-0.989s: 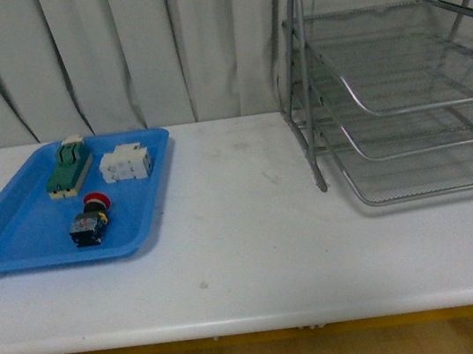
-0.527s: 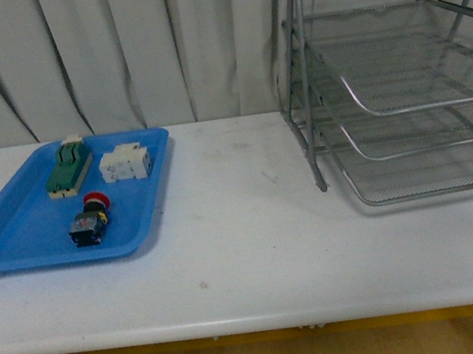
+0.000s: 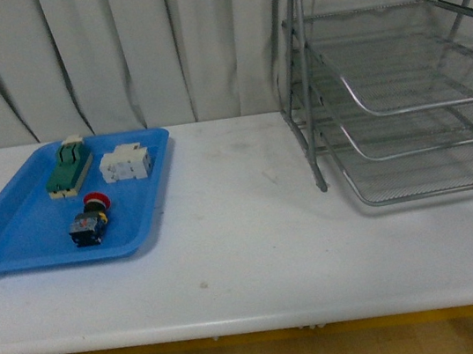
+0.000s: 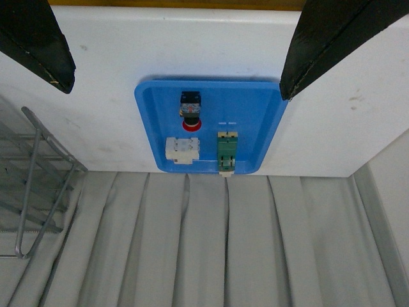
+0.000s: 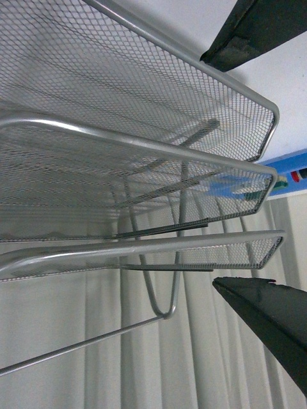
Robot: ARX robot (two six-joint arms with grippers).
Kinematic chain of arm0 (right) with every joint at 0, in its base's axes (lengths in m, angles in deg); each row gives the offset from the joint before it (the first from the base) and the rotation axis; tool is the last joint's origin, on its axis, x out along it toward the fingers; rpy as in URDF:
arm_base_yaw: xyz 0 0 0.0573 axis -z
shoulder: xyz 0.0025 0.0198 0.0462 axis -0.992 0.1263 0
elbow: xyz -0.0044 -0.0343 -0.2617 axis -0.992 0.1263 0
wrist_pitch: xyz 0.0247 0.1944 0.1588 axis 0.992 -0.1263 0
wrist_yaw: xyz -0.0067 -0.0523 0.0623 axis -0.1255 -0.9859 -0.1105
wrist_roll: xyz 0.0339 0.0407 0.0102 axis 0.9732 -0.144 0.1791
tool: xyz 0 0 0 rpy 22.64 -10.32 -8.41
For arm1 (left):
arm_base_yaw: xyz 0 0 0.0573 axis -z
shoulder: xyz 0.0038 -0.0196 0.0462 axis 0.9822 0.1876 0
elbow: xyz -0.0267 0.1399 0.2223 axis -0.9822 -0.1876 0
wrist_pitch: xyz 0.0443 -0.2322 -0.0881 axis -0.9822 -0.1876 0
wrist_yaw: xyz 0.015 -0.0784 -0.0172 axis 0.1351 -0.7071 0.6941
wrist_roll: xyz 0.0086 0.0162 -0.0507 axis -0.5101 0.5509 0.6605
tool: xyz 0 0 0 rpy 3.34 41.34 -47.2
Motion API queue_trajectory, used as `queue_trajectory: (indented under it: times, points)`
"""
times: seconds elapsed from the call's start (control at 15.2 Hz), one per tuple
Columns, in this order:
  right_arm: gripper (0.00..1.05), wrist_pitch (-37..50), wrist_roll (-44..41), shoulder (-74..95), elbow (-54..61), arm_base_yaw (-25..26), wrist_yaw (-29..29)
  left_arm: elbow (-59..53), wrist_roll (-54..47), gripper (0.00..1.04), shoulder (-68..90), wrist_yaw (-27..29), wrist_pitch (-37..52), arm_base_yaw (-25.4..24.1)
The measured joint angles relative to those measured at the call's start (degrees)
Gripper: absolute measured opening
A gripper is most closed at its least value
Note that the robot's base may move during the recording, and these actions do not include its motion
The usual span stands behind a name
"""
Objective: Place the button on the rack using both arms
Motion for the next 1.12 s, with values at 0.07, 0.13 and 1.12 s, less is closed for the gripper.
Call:
queue_trajectory:
  times: [0.07, 0.13, 1.12]
  points:
    - [0.98, 0.0, 0.0, 0.8, -0.4, -1.0, -0.1, 0.0, 0.0, 0.98, 0.0, 0.0, 0.0, 0.0]
    - [0.98, 0.0, 0.0, 1.4, -0.7, -1.6, -0.3, 0.0, 0.0, 0.98, 0.0, 0.0, 0.0, 0.0]
    - [0.98, 0.0, -2.6, 7.0, -6.8, -5.4, -3.2, 0.0, 0.0, 0.98, 0.0, 0.0, 0.0, 0.0]
